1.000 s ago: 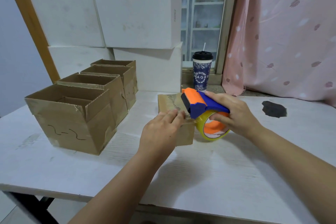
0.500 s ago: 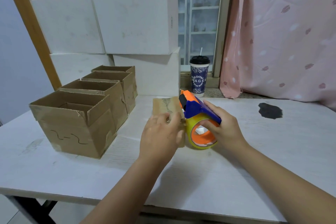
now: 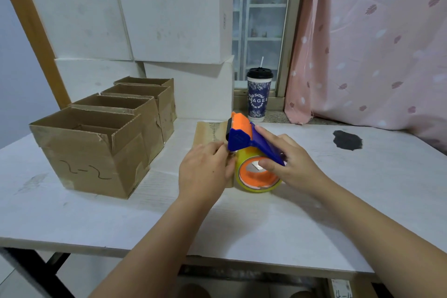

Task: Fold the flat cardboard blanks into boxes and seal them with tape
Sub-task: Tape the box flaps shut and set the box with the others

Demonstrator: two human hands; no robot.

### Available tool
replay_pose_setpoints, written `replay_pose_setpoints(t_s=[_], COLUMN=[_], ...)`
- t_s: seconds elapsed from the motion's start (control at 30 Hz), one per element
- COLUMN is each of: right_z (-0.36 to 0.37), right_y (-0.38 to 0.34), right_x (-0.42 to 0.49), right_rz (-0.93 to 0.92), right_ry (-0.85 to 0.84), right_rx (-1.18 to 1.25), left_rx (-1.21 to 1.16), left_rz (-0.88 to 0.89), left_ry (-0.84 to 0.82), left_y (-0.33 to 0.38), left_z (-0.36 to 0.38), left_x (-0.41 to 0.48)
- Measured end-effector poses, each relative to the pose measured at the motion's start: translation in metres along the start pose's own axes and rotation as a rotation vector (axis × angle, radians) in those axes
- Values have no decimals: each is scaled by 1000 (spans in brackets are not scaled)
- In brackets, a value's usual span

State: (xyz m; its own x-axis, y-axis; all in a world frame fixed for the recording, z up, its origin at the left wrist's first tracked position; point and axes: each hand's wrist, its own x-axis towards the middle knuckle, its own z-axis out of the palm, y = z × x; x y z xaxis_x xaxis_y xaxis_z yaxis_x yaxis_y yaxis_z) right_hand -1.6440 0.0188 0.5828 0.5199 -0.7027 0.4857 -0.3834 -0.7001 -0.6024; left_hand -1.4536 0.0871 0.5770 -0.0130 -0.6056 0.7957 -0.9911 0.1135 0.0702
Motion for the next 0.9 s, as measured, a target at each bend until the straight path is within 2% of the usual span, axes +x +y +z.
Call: replay_pose_setpoints(t_s=[0.27,0.37,0.57,0.7,0.8,0.9], right_z=[-32,-34,-41,-38,-44,-44], right_y=[-10,-7,-2,-3,6,14], right_x=[11,6,-8,-10,-12,-23], right_rz=[-65,-79,-9,-47,-67,-27], right_ry=[-125,-174,-67,-65,-142,-150], right_rx=[-168,-240,-30,-107,-253,-280], left_rx=[-31,-64,-89,-84,-94,-140], left_rz=[92,38,99,96,75,43], left_ry=[-81,-157,-71,-87,-93,-176], left_y=[-10,-14,-17,-19,-25,-38], left_z=[-9,-10,-8,-7,-8,-8], left_x=[0,1,2,2,3,5])
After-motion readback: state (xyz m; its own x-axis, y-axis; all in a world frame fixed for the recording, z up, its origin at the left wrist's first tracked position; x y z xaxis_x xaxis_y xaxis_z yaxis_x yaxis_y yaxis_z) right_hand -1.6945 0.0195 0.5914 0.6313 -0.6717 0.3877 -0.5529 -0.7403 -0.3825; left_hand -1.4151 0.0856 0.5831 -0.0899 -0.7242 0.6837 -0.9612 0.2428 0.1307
